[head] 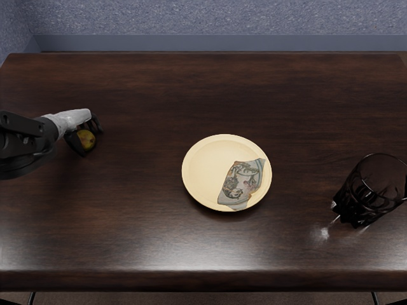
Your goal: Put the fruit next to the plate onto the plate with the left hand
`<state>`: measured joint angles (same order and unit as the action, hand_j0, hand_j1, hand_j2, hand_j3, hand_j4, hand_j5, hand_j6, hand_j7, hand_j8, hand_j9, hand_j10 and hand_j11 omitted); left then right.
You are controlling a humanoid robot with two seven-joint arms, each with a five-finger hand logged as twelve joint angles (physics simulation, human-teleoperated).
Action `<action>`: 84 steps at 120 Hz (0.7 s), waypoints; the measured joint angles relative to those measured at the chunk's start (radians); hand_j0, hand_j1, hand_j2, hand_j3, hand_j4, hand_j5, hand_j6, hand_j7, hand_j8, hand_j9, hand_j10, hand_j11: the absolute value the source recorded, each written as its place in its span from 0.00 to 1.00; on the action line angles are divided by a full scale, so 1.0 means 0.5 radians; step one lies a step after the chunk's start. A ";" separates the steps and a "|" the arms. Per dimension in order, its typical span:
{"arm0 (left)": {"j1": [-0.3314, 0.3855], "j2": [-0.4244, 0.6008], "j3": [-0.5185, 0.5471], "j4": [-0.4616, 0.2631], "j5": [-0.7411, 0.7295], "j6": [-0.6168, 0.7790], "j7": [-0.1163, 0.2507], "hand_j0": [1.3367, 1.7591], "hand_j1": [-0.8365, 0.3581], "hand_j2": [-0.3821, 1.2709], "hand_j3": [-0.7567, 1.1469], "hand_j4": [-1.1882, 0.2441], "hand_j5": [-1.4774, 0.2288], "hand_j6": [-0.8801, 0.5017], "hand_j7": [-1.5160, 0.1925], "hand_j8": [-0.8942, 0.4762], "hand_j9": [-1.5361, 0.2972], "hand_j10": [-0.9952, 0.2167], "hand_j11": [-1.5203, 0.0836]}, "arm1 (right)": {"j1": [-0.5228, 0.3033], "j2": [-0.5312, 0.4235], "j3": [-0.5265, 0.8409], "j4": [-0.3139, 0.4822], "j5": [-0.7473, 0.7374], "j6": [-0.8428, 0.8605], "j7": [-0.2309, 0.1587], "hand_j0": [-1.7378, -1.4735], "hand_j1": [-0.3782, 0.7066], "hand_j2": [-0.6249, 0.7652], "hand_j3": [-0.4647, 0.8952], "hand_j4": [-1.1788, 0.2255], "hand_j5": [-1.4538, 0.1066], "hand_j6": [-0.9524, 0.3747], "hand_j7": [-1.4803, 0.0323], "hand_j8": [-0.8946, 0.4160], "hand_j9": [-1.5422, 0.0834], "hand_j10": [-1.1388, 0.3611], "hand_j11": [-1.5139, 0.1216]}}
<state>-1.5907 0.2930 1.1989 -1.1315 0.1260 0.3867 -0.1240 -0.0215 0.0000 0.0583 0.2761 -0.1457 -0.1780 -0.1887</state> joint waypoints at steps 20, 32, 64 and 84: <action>0.000 0.000 -0.001 0.000 -0.001 0.000 0.001 0.76 0.52 0.30 0.40 0.50 0.50 0.30 0.53 0.31 0.50 0.43 0.56 | 0.000 0.000 0.000 0.000 0.000 0.000 0.000 0.30 0.03 0.45 0.34 0.84 0.93 0.72 0.98 0.68 0.95 0.76 0.93; 0.000 0.001 -0.001 -0.001 -0.005 -0.001 0.000 0.76 0.52 0.32 0.40 0.48 0.49 0.30 0.51 0.31 0.48 0.41 0.54 | 0.000 0.000 0.000 0.000 0.000 0.000 0.000 0.30 0.03 0.45 0.34 0.84 0.93 0.72 0.98 0.68 0.95 0.76 0.93; -0.006 0.007 -0.003 -0.007 -0.088 -0.038 -0.001 0.75 0.46 0.41 0.40 0.36 0.36 0.30 0.38 0.31 0.36 0.38 0.39 | 0.000 0.000 0.000 0.000 0.000 0.000 0.000 0.30 0.03 0.45 0.34 0.84 0.93 0.72 0.98 0.68 0.95 0.76 0.93; -0.008 0.006 -0.005 -0.011 -0.141 -0.053 -0.001 0.75 0.44 0.50 0.40 0.29 0.30 0.33 0.32 0.34 0.30 0.39 0.31 | 0.000 0.000 0.000 0.000 0.000 0.000 0.000 0.30 0.03 0.45 0.34 0.84 0.93 0.72 0.98 0.68 0.95 0.76 0.93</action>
<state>-1.5946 0.2962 1.1961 -1.1370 0.0555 0.3604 -0.1244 -0.0215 0.0000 0.0583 0.2761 -0.1457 -0.1780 -0.1887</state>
